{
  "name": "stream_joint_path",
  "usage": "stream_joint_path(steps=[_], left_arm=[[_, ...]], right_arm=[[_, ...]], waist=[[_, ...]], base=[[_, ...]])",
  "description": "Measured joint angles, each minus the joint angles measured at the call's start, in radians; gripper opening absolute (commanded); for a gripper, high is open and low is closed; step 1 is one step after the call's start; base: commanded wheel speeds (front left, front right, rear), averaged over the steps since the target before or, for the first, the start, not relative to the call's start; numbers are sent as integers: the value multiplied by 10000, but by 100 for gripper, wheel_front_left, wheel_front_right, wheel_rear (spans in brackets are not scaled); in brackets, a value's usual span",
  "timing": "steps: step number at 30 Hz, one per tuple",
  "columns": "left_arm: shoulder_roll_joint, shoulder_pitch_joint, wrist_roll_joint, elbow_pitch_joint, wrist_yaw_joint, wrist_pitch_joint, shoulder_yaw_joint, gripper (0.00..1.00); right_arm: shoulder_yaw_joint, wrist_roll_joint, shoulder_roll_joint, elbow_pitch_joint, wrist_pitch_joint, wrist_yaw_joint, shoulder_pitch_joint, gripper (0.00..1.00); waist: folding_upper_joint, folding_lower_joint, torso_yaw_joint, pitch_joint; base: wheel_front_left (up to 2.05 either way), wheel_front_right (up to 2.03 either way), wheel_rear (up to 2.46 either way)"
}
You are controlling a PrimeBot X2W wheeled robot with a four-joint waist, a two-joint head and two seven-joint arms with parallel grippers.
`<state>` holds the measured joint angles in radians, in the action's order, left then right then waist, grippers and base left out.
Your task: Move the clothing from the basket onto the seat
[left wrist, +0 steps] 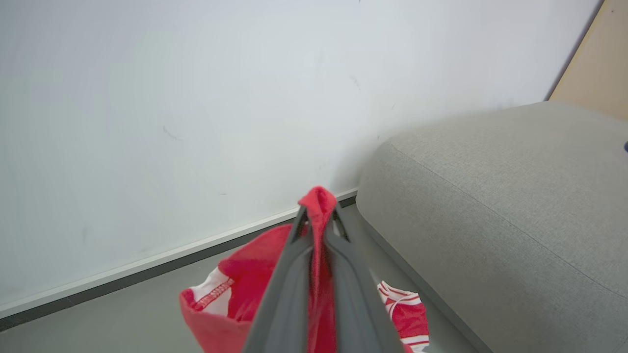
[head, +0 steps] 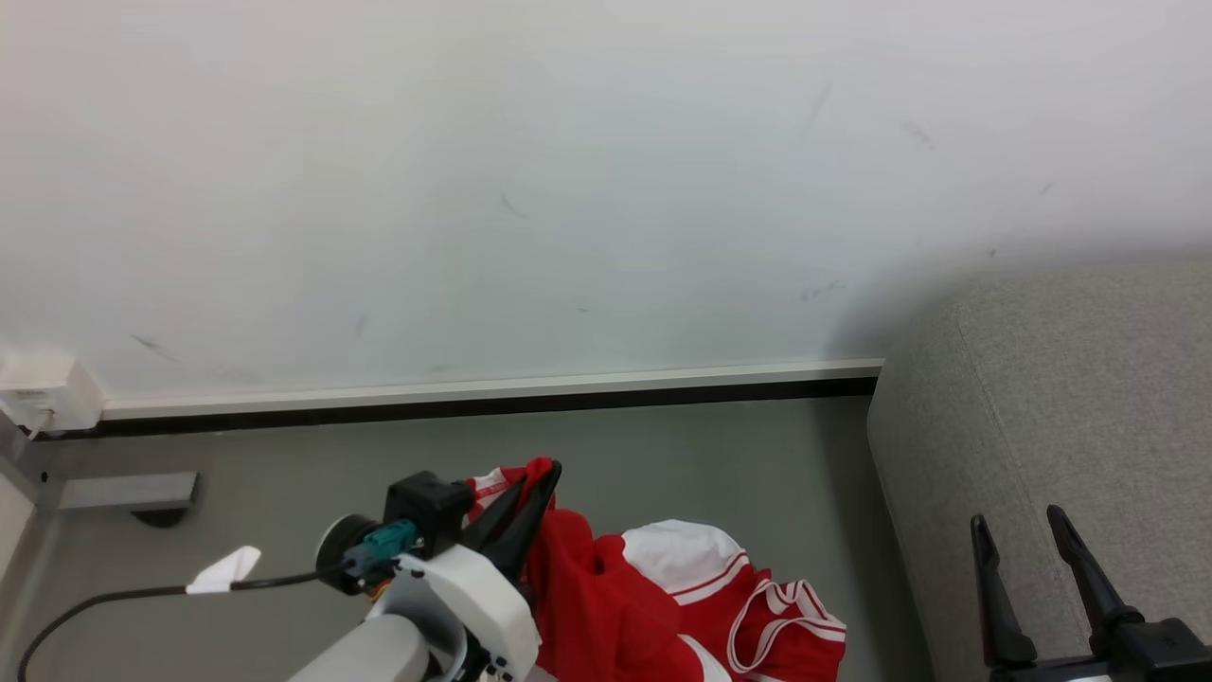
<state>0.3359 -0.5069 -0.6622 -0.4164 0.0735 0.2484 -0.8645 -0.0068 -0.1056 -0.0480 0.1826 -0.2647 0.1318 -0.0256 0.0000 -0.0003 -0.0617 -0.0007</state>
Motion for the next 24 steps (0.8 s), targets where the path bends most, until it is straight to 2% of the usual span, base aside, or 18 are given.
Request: stream_joint_path(steps=[7,15,19,24], left_arm=[[384,34,-188,1250,499,-299,259,0],[627,151,-234,2086,798,-631,295,0],[662,161,-236,2347,918,-723,291,0],[652,157,-236,2652,970,-834,207,0]], right_arm=[[38,82,0,-125,0,0,132,100],[591,211,-4,-424,0,0,150,100],[1494,349,-6,-537,0,0,32,100],[3365,445,0,-362,0,0,-448,100]], waist=[[0,1,-34,-174],[0,2,37,-207],[0,2,82,-218],[0,3,132,-246]], base=[[0,0,0],[0,0,0],[0,0,0],[0,0,0]])
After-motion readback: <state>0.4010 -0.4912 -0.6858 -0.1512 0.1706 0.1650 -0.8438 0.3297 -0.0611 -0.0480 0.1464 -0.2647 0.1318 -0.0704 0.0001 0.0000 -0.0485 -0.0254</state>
